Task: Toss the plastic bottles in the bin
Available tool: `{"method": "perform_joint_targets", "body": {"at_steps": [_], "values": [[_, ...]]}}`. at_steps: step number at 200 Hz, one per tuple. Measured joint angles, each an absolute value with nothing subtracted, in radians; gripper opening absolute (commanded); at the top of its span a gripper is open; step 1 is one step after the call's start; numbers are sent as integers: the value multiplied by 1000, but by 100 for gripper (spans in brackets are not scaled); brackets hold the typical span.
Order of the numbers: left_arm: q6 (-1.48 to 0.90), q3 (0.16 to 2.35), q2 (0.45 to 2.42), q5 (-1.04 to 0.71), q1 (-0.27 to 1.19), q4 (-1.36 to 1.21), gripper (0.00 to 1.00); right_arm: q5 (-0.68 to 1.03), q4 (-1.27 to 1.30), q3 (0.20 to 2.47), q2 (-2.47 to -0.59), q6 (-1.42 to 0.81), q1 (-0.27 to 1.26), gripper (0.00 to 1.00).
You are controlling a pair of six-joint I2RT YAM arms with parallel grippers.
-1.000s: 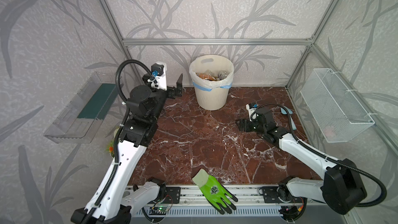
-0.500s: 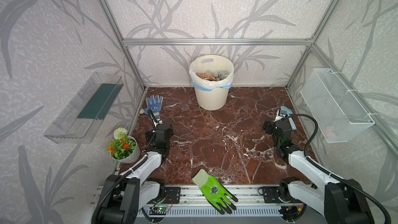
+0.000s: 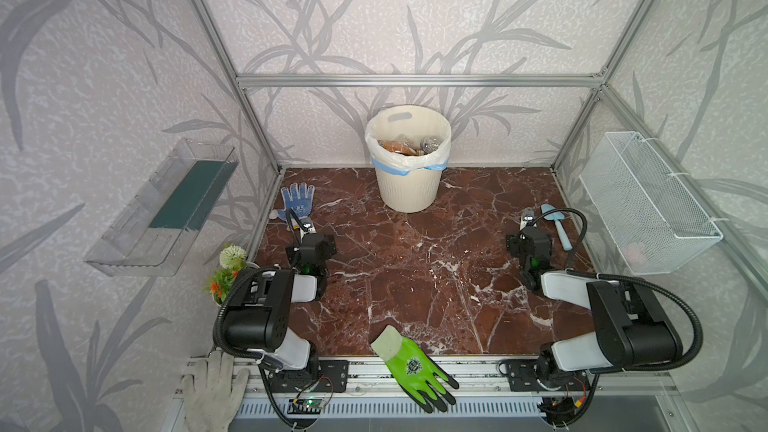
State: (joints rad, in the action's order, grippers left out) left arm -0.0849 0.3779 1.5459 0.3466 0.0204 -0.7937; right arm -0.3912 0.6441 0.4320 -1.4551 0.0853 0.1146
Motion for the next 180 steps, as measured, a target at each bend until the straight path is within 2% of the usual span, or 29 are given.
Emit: {"method": "perform_joint_targets", "body": {"at_steps": [36, 48, 72, 108, 180], "values": [[-81, 389, 1543, 323, 19, -801, 99, -295, 709, 371, -1391, 97, 113, 85], [-81, 389, 1543, 319, 18, -801, 100, -245, 715, 361, -1372, 68, 105, 100], [-80, 389, 1543, 312, 18, -801, 99, -162, 768, 361, -1401, 52, 98, 99], [-80, 389, 1543, 311, 18, -801, 99, -120, 878, 364, -1591, 50, 101, 99], [-80, 389, 1543, 311, 18, -801, 99, -99, 946, 363, -1595, 54, 104, 99]]}}
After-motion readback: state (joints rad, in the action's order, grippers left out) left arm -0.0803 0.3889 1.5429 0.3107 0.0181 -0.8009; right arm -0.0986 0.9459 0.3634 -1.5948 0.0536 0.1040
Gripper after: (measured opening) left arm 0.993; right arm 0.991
